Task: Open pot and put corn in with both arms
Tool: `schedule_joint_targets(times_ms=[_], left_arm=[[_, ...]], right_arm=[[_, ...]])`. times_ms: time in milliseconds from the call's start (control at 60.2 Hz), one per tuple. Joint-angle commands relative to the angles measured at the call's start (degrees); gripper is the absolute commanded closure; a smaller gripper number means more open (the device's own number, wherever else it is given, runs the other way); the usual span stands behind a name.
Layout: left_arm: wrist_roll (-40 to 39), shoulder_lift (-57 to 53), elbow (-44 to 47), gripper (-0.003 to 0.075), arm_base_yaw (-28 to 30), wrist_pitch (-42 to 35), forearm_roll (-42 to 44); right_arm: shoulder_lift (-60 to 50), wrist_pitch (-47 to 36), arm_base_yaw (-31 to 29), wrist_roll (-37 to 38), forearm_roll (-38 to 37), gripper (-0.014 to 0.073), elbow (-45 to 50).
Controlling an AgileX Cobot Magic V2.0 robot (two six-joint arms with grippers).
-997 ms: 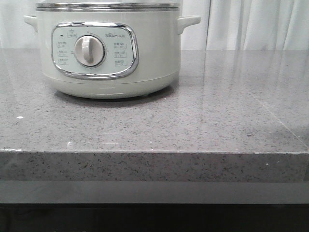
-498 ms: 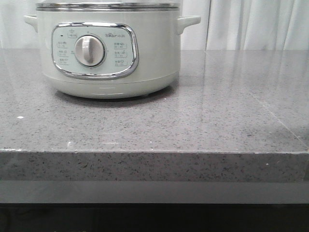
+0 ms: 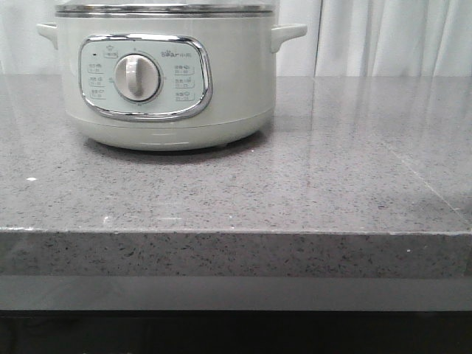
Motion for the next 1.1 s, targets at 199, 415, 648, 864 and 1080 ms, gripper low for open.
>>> schedule_joint_targets(times_ms=[199,415,648,864,1080], left_arm=[[0.03,-0.89,0.62,0.0741,0.02,-4.66,-0.44],[0.03,-0.89,0.62,0.0741,0.02,-4.66,-0.44],[0.03,-0.89,0.62,0.0741,0.02,-4.66,-0.44],[0.03,-0.89,0.62,0.0741,0.02,-4.66,-0.44],[0.03,-0.80,0.62,0.0741,0.02,-4.66,-0.44]], right_arm=[[-15.98,-14.12,-14.14,-0.21,-1.14,0.0713,13.02],[-32.19,-20.31,-24.87,-0.21,-1.28,0.0713,27.74],[-43.75,-22.27,-27.74,-0.16,-1.28,0.0713,40.38],[-50.56,-25.45,-27.74,-0.16,-1.28,0.0713,48.09],[-50.68,-28.22,-27.87,-0.16,-1.28,0.0713,49.68]])
